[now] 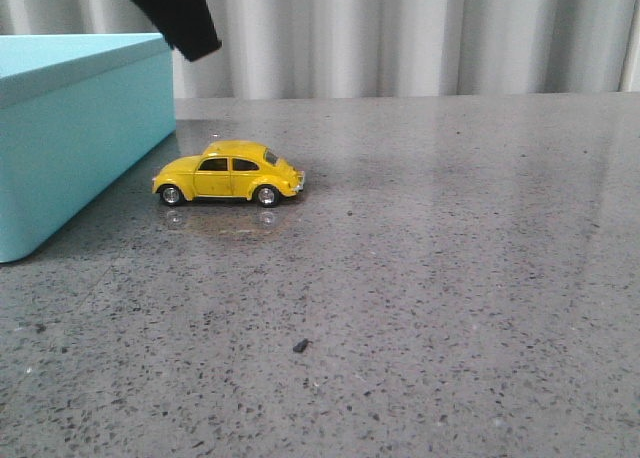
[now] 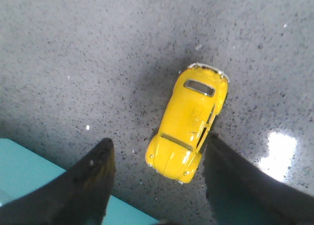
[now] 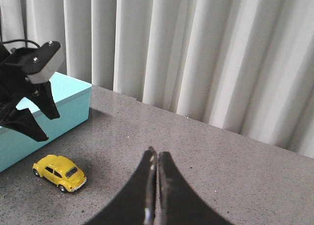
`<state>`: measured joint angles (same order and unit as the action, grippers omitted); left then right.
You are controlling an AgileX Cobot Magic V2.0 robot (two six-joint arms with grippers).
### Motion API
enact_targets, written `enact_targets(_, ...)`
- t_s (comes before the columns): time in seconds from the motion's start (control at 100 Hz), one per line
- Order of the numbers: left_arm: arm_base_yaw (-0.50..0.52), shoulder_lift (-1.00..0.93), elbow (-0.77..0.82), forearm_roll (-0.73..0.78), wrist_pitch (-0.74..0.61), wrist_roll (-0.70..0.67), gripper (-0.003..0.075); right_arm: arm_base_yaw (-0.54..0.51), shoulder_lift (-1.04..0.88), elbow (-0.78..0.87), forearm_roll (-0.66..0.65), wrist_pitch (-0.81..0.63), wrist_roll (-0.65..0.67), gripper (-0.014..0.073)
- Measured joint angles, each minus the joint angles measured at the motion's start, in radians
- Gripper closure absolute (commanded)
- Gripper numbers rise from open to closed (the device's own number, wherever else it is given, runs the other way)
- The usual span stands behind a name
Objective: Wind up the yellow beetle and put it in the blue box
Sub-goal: 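Lower the open left gripper and close it around the beetle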
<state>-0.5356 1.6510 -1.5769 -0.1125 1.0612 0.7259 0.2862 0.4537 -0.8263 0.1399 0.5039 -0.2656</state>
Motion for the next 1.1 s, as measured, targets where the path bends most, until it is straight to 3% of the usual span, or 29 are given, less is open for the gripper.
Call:
enact_targets(0.22,0.0,0.024,-0.002,-0.042,0.002,0.144,0.0182,0.0,0.0,0.0,0.0,0.0,0.0,0.0635)
enact_targets(0.65,0.027,0.128,-0.005,-0.155,0.085,0.34,0.0185,0.0,0.0,0.0,0.0,0.0,0.0,0.0635)
enact_targets(1.1,0.077,0.199,-0.005,-0.181,0.058,0.365,0.0188,0.0,-0.002,0.0,0.0,0.0,0.0,0.0635)
